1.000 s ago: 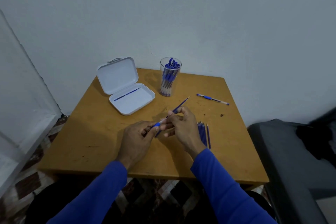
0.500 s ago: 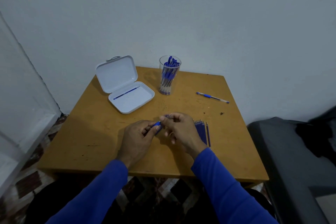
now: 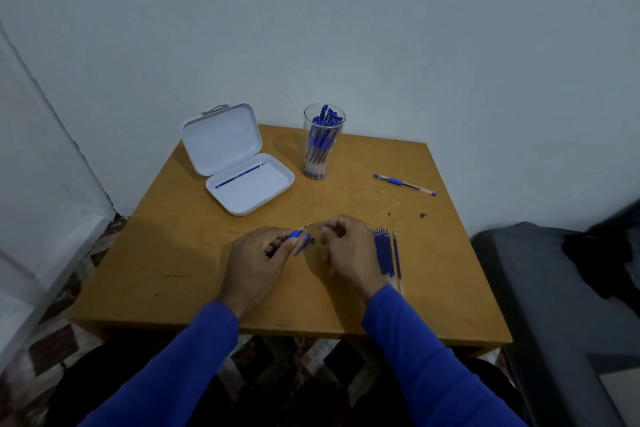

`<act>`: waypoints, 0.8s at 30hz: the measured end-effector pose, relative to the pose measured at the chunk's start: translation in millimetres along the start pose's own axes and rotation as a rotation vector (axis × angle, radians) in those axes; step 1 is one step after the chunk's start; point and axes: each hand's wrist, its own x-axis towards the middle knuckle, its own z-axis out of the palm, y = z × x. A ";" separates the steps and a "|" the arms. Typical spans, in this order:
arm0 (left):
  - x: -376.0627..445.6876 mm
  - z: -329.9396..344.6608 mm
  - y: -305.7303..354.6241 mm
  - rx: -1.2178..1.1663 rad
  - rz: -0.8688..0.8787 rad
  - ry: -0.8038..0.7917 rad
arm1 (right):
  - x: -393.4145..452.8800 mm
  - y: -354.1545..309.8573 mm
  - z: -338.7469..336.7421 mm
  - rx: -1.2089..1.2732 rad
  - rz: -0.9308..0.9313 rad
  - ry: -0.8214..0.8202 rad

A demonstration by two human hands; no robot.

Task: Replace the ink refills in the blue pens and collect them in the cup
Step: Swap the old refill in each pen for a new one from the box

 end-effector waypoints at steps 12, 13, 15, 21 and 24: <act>-2.0 -0.3 -4.3 0.050 0.003 -0.011 | 10.1 8.5 16.9 -0.459 -0.149 -0.015; -2.0 -0.2 -4.6 0.053 0.004 -0.016 | 9.2 8.8 16.3 -0.420 -0.135 0.010; -2.4 -0.2 -5.7 0.052 0.010 -0.034 | 6.2 11.2 14.9 -0.216 -0.084 0.056; -2.2 1.6 -12.1 0.070 0.014 -0.066 | -7.3 11.2 -0.3 0.333 0.056 0.007; -2.2 1.6 -11.6 0.073 0.018 -0.074 | -10.5 12.2 -3.9 0.329 0.015 -0.065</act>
